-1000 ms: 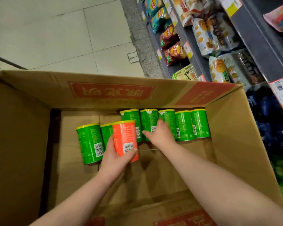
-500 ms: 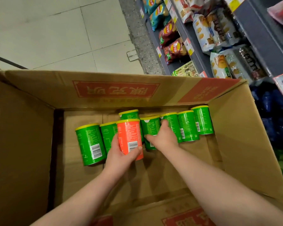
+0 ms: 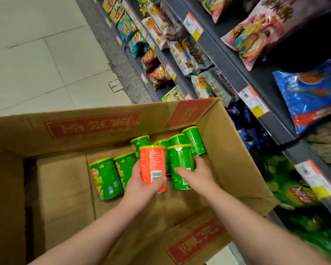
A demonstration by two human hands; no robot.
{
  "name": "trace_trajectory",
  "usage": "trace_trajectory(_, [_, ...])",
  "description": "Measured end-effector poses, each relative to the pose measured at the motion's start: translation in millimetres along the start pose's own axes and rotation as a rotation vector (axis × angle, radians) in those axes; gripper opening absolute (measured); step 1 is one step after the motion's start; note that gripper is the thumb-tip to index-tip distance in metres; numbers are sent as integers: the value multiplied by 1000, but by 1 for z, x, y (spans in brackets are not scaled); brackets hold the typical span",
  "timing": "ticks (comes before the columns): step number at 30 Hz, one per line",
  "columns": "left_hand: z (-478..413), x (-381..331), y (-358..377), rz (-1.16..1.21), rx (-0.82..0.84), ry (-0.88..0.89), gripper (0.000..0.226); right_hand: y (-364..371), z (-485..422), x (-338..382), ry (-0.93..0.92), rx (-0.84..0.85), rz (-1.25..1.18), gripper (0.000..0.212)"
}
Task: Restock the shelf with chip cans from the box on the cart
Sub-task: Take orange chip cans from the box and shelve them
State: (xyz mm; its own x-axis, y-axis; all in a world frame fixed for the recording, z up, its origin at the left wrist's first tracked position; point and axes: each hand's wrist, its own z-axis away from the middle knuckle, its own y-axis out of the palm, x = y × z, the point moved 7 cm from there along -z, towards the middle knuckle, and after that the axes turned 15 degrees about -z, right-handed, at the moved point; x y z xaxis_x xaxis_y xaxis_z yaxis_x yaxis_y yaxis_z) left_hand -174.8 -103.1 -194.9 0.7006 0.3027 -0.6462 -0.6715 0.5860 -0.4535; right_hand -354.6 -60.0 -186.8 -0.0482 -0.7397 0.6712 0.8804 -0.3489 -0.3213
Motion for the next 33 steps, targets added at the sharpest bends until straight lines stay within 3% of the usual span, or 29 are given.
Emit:
trace_trajectory(5, [6,-34,26,-48,69,74,80,-47,24,0,-10,-87,-102,40])
trace_trajectory(7, [10,-48,35,-55,91,124,83,-64,33,-2,-11,-110,-128,39])
trace_trajectory(18, [84,-124,100,-28,218,380,82,-161,126,-49,-100,-324,-445,46])
trace_trajectory(24, [177,-144,170,-118,388,540,66,-222,225,-118,-142,-532,-613,36])
trace_trajectory(33, [356,-114,274,-259,672,729,93,-274,411,-258,-142,-862,-752,38])
